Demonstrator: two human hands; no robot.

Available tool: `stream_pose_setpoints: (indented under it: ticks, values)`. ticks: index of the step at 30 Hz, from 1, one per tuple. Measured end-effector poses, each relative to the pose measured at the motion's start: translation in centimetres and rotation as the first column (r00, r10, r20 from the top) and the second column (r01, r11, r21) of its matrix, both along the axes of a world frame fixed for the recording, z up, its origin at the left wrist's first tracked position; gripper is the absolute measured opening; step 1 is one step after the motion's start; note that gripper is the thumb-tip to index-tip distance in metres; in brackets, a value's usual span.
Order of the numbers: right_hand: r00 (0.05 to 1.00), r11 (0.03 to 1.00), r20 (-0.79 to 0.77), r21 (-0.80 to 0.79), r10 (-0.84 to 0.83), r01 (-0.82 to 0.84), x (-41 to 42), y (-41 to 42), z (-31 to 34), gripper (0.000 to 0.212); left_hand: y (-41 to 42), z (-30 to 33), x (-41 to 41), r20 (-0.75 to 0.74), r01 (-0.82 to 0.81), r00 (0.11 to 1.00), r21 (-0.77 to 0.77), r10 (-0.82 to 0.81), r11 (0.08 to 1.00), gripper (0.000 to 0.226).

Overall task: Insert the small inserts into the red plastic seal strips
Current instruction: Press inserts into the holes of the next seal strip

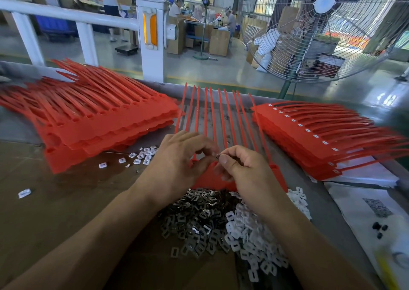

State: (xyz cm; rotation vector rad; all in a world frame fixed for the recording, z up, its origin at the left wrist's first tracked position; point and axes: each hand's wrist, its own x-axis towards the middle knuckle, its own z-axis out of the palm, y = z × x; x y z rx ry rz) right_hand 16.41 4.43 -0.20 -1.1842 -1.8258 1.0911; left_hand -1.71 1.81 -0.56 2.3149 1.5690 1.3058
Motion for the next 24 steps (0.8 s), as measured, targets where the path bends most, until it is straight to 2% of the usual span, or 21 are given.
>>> stream_pose_setpoints:
  ticks: [4, 7, 11, 14, 24]
  values:
    - [1.0, 1.0, 0.016, -0.003, 0.001, -0.001, 0.1, 0.0, 0.0, 0.019, 0.1, -0.1, -0.2, -0.074, -0.002, 0.997, 0.013, 0.003, 1.0, 0.009]
    - [1.0, 1.0, 0.011, 0.022, -0.021, 0.02, 0.2, -0.1, -0.1, 0.02, 0.4, -0.6, -0.4, -0.047, -0.071, 0.996, 0.023, 0.072, 0.997, 0.007]
    - [0.997, 0.996, 0.024, 0.053, -0.067, 0.066, 0.2, -0.1, 0.0, 0.021, 1.1, -1.5, -1.1, -0.059, -0.24, 0.97, -0.056, 0.237, 0.969, 0.004]
    - [0.995, 0.994, 0.048, 0.069, -0.084, 0.08, 0.2, 0.0, 0.0, 0.018, 1.6, -2.1, -1.4, -0.091, -0.309, 0.95, -0.136, 0.299, 0.941, 0.006]
    - [0.994, 0.994, 0.077, 0.075, -0.08, 0.074, 0.2, 0.2, -0.2, 0.015, 2.5, -2.4, -0.5, -0.138, -0.292, 0.952, -0.157, 0.272, 0.944, 0.007]
